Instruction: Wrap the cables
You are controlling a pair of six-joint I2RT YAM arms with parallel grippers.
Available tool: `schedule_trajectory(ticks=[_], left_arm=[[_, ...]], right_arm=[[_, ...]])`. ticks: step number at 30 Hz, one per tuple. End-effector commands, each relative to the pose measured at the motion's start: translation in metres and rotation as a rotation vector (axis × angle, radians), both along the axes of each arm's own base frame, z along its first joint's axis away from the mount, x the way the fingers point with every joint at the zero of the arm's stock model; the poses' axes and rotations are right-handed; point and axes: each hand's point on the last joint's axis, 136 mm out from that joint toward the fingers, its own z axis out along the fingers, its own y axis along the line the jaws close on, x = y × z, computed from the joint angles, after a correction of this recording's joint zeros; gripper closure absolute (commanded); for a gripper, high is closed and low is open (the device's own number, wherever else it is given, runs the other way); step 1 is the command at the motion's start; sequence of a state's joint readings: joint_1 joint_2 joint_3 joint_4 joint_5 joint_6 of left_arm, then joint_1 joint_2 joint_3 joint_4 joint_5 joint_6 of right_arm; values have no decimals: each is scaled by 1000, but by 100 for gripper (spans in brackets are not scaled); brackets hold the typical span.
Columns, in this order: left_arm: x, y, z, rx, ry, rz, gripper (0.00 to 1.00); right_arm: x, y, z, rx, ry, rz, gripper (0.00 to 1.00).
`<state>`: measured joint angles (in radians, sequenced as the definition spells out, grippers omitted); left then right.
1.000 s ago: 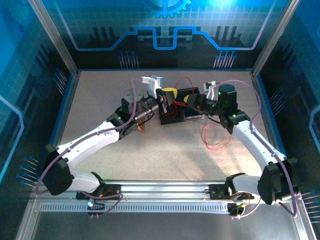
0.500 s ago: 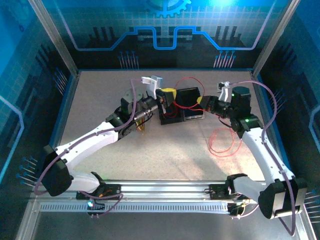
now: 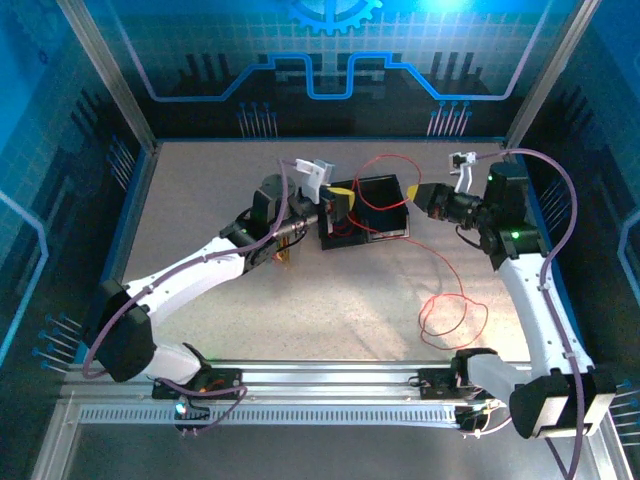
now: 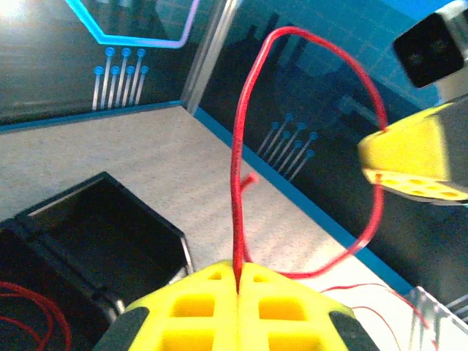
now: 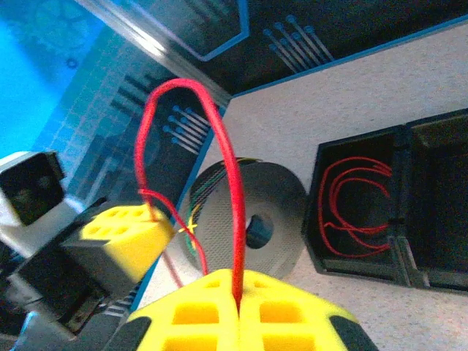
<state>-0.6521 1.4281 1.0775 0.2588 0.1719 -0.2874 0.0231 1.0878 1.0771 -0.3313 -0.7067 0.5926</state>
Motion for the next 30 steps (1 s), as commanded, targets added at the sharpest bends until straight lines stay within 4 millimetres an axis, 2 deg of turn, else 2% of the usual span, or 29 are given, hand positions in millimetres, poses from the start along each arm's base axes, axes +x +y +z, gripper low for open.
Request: schedule_trajectory(ticks=[1,7,12,16,21,22,23,25,26,30], left_arm=[[16,13,7,42,-60,74,100],[35,24,37,-14,-131,113,100],[49,33,55,-34,-195,160,100],[55,30,54,-65,-215,164,100],[63,17,41,-165,-156,143,100],[66,16,38,-175,-140,151,95],[68,17,35,-186,-124,165,86],[70,22,34,-198,-114,198,57],[70,27,35,-196,-113,212,47],[59,46,51,-185,-110,240,18]], right_arm=[[-21,13,3,19,47,152,100],[-39,27,-17,10,145,260,100],[-46,32,-1,76,125,292,100],[-46,39,17,171,98,325,100],[-39,60,19,320,107,407,100],[-37,62,16,353,121,416,100],[-35,63,20,379,108,424,100],[-30,59,6,417,156,405,100],[-26,53,1,424,172,379,100],[-14,31,-19,407,203,257,100]])
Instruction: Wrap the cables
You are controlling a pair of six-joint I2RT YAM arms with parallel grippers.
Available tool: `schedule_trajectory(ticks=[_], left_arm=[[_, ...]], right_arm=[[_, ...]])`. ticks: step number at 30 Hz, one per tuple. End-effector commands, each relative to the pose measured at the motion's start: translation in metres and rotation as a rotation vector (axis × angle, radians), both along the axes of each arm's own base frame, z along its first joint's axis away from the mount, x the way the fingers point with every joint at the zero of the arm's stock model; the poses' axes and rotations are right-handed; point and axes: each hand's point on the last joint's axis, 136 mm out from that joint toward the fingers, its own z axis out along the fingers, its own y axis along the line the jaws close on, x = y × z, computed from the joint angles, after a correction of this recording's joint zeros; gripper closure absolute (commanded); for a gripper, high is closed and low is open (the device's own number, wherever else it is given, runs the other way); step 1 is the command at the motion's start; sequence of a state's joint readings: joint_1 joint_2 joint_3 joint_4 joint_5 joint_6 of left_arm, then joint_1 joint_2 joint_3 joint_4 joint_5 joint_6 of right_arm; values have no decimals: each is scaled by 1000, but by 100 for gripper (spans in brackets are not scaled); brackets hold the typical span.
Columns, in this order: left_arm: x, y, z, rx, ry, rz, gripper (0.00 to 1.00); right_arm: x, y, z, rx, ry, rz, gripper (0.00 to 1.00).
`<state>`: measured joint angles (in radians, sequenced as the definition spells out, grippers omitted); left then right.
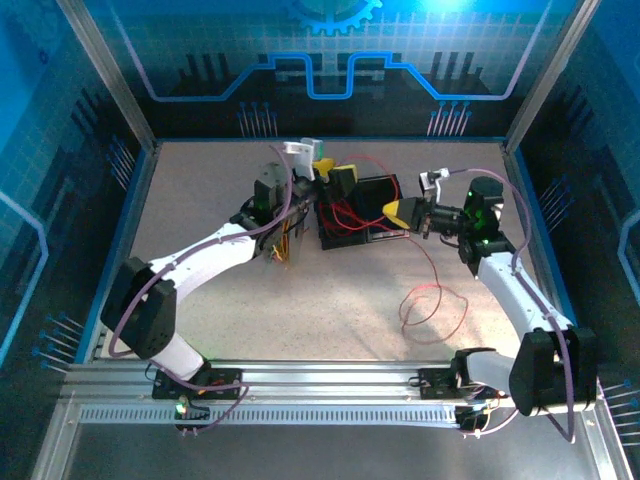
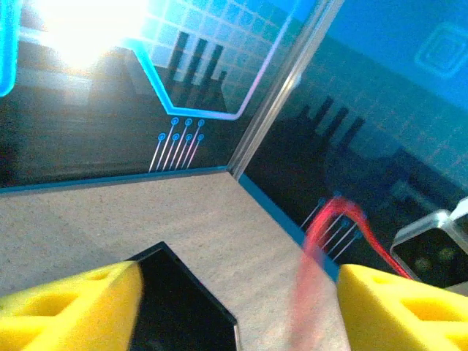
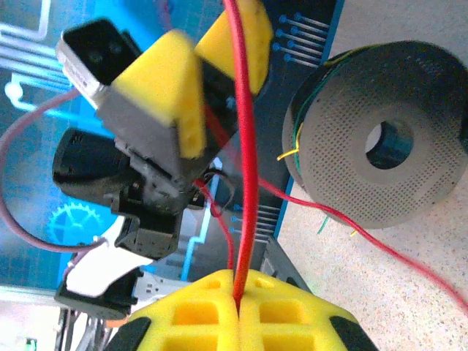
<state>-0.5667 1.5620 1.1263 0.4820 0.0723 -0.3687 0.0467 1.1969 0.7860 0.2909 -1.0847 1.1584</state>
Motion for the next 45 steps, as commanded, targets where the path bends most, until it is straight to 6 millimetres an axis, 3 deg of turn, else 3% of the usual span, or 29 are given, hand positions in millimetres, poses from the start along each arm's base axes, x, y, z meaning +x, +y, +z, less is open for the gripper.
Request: schedule_trajectory(ticks=[1,2,3,8,11,15,19,23,29,34,38,45], left_arm=[[-11,29,41,-49,-43,67,10],[-15,37,45,-48,-39,81,2],[-18,44,49,-50,-39,95,1],[-38,82,58,-3,-20,179,0],[-54,88,55,41,1,181,1],[-85,56,42,40,79,57,2],[-110,16,23,-111,264,-60,15],[-112,-17,13,-344,415,-159,20],[-99,-52,12,-580,537,-253,34],[-86,-63,3,-677,582,-244,33],[-77,-63,3,-710,577,-222,41],[-71,-68,-1,-745,595,-222,77]], right_arm=[[4,-15,14,3,-53,-58,100],[6,-19,11,-7,-48,-80,100],[8,-21,10,-12,-47,-96,100],[16,-34,5,-23,-4,-178,100],[21,-39,4,-36,11,-229,100],[26,-46,5,-36,27,-308,100],[27,-44,7,-6,26,-340,100],[25,-35,12,2,-4,-330,100],[19,-25,12,9,-18,-331,100],[14,-20,12,13,-25,-320,100],[10,-15,11,16,-28,-302,100],[6,-13,7,14,-27,-292,100]])
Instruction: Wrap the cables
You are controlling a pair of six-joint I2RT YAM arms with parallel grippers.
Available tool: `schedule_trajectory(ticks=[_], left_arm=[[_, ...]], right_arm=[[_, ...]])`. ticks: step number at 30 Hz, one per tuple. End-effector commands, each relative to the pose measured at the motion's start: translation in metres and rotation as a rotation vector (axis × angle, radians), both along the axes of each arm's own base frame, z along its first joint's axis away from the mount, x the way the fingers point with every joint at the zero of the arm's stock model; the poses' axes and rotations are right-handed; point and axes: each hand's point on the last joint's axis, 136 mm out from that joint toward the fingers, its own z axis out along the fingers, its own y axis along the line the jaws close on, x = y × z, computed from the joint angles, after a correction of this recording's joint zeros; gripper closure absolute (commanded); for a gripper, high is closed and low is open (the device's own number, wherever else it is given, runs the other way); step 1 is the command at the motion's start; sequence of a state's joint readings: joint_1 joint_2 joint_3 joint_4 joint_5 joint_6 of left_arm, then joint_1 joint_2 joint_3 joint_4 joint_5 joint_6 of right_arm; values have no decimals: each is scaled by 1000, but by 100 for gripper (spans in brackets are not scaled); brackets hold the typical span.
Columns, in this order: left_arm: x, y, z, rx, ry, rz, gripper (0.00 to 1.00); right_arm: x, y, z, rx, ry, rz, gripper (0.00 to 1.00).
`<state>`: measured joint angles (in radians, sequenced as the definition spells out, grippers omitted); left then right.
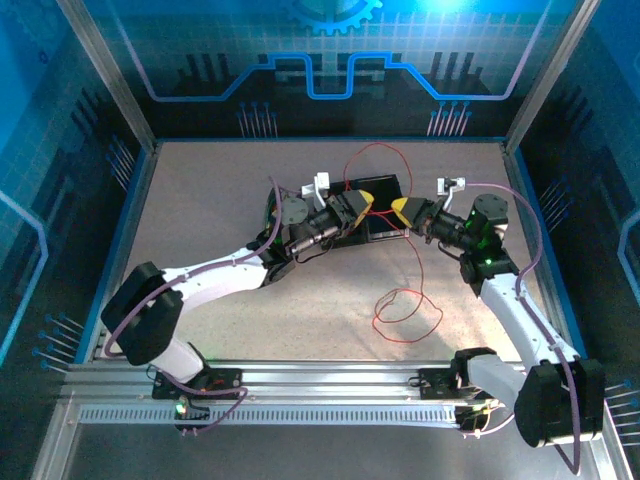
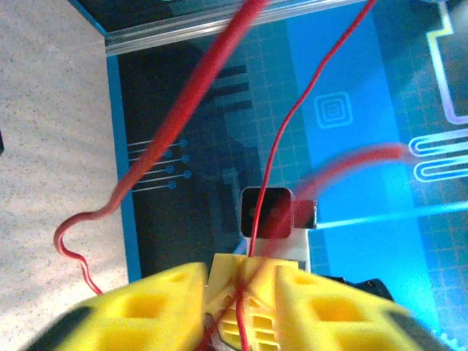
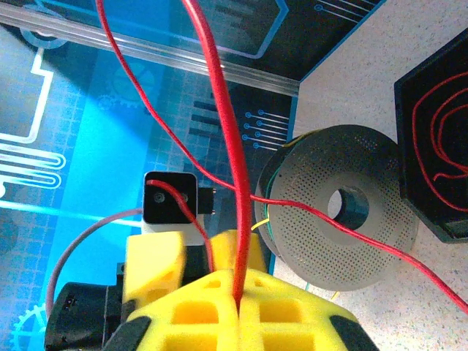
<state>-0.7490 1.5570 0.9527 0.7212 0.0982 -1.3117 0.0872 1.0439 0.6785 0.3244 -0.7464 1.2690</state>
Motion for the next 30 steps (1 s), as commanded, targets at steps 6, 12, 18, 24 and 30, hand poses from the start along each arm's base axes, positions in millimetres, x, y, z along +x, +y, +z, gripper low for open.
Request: schedule_trajectory(ticks=[6,12,18,24,30], left_arm=[[0,-3,23,-73,-45,-2,100],[-2,6,25,-57,-69,28,100],[-1,37,53,17,-130,50,100],[-21,68,85,29,-182,2,100],[-35,90,103,51,-220,14,100]], right_arm=[[-4,5,1,3,-34,9,100],[-4,10,2,-4,-53,41,81],[-21,5,-2,-200,-174,92,32],[-24,-9,-7,-331,-291,75,27],[-24,13,6,-244,-395,201,28]])
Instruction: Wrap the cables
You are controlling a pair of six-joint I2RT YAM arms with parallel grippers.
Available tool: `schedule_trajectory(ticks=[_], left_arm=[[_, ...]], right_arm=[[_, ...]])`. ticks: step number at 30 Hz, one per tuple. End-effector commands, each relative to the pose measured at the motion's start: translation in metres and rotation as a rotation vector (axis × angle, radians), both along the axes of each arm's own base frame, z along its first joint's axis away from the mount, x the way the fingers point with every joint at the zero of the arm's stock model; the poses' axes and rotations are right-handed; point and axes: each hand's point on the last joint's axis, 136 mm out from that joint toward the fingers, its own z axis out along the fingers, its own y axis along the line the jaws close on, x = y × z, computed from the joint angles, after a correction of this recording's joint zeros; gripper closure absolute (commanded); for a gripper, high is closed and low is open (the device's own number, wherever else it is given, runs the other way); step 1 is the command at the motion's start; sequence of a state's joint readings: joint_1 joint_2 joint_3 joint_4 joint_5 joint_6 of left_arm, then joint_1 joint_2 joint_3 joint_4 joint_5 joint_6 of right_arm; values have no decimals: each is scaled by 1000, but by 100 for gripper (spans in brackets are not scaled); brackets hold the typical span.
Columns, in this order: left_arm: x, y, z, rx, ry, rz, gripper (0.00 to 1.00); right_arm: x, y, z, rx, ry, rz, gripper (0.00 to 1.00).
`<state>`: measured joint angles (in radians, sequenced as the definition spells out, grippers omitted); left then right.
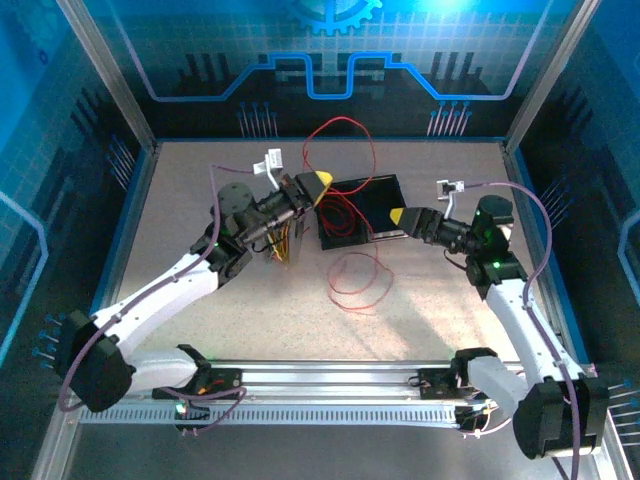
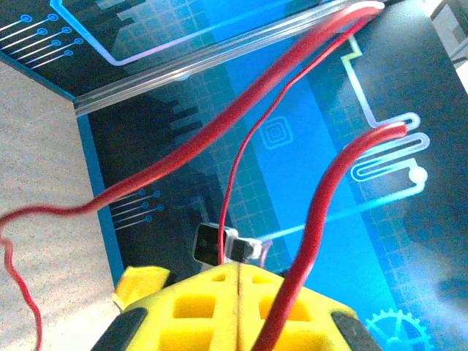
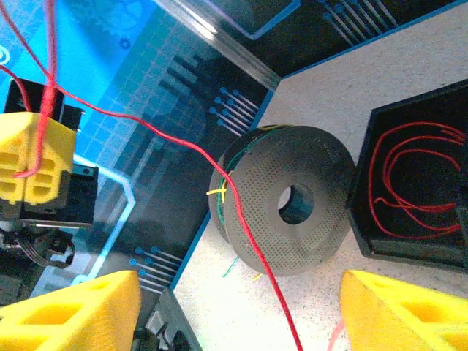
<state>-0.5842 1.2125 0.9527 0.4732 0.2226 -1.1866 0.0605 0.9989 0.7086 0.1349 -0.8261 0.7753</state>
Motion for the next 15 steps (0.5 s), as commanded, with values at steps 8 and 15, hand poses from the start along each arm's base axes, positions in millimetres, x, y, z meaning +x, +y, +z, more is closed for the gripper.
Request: schedule_trajectory(ticks=[8,15], left_arm=[[-18,8,18,43,-60,-44,100],[-19,5,20,28,-60,-67,100]], right_arm=[[-6,66,6,-21,-57,314,32],[-7,105,6,-96,-121,397,30]])
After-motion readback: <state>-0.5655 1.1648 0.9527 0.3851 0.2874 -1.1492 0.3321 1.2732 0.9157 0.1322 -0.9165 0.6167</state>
